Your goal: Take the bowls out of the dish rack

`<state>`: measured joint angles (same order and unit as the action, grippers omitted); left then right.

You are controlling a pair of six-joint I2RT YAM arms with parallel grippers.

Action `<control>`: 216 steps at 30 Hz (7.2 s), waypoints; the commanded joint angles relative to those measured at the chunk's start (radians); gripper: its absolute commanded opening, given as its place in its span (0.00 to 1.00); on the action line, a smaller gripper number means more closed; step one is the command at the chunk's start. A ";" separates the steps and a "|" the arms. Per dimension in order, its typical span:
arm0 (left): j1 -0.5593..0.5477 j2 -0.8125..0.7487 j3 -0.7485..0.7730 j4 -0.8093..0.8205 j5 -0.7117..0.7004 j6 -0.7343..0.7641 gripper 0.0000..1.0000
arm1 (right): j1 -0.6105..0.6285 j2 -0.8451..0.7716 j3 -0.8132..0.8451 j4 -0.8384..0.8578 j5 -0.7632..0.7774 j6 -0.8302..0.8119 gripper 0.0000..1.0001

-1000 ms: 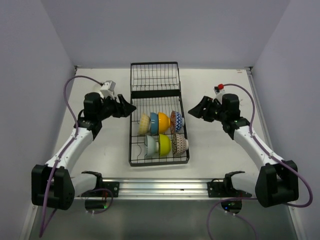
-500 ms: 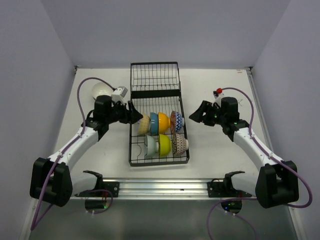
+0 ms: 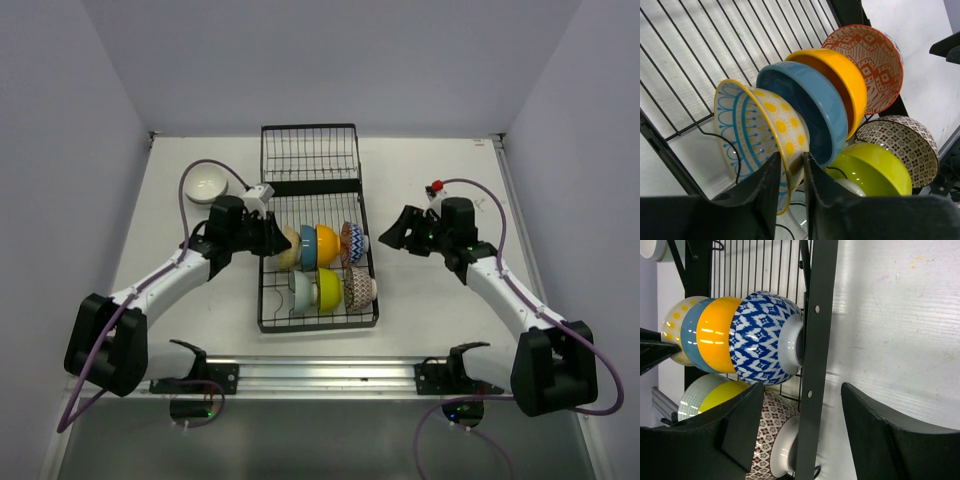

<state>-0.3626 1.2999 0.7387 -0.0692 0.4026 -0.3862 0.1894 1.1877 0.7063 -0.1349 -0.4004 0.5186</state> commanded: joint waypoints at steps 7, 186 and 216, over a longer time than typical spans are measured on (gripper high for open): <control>-0.010 0.016 0.018 0.023 -0.007 -0.034 0.13 | -0.001 -0.043 -0.002 -0.022 0.057 -0.032 0.68; 0.154 -0.281 0.125 -0.264 -0.193 -0.083 0.72 | -0.004 -0.051 -0.030 0.008 0.087 -0.031 0.71; -0.259 -0.364 -0.196 -0.121 -0.123 -0.319 0.65 | -0.004 -0.036 -0.025 -0.003 0.092 -0.035 0.71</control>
<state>-0.5941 0.9497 0.5667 -0.2245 0.3038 -0.6640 0.1894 1.1618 0.6785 -0.1501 -0.3298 0.4953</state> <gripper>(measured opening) 0.654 0.710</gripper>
